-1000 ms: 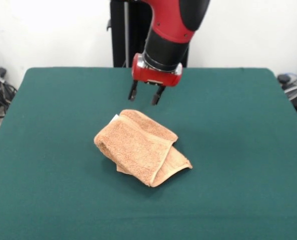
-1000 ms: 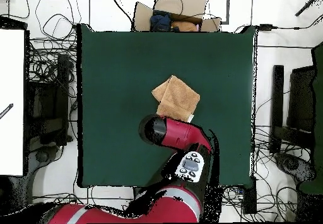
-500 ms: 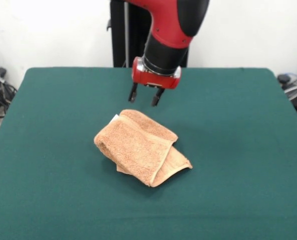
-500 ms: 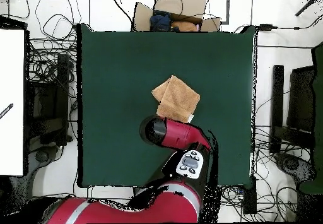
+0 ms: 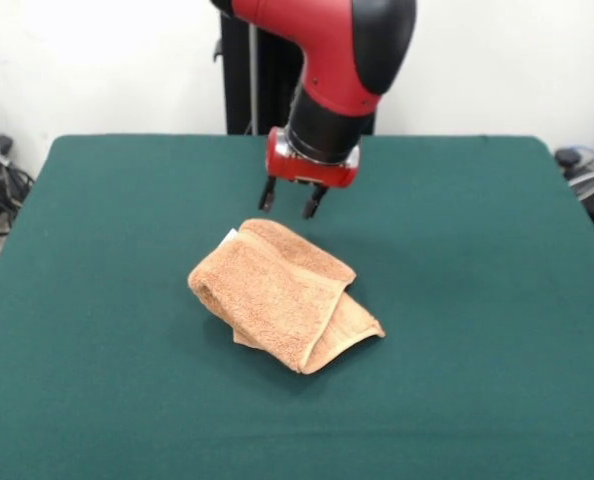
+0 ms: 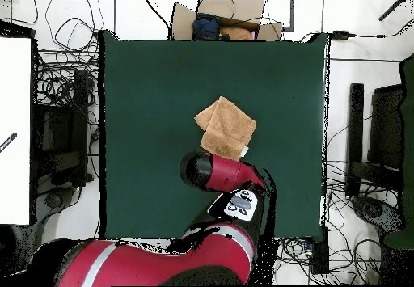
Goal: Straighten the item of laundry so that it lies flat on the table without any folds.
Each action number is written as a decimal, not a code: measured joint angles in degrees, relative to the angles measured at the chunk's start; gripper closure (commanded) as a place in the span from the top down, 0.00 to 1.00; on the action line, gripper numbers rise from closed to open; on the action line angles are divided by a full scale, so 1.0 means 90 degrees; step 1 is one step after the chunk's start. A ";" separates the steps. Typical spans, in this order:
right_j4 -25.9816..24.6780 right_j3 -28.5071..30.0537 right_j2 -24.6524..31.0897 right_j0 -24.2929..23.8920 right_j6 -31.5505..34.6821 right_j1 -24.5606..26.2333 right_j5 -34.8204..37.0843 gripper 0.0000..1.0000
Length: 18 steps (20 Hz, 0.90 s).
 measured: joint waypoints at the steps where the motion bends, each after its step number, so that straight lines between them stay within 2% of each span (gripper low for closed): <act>1: 0.0000 0.0000 0.0002 0.0000 0.0000 0.0032 -0.0046 1.00; 7: 0.0001 0.0000 0.0027 0.0007 0.0000 0.0392 -0.0788 1.00; 11: 0.0003 0.0040 -0.0039 0.0103 0.0000 0.0396 -0.0901 1.00; 18: -0.0001 0.0044 -0.0414 0.0595 0.0000 0.0601 -0.1344 1.00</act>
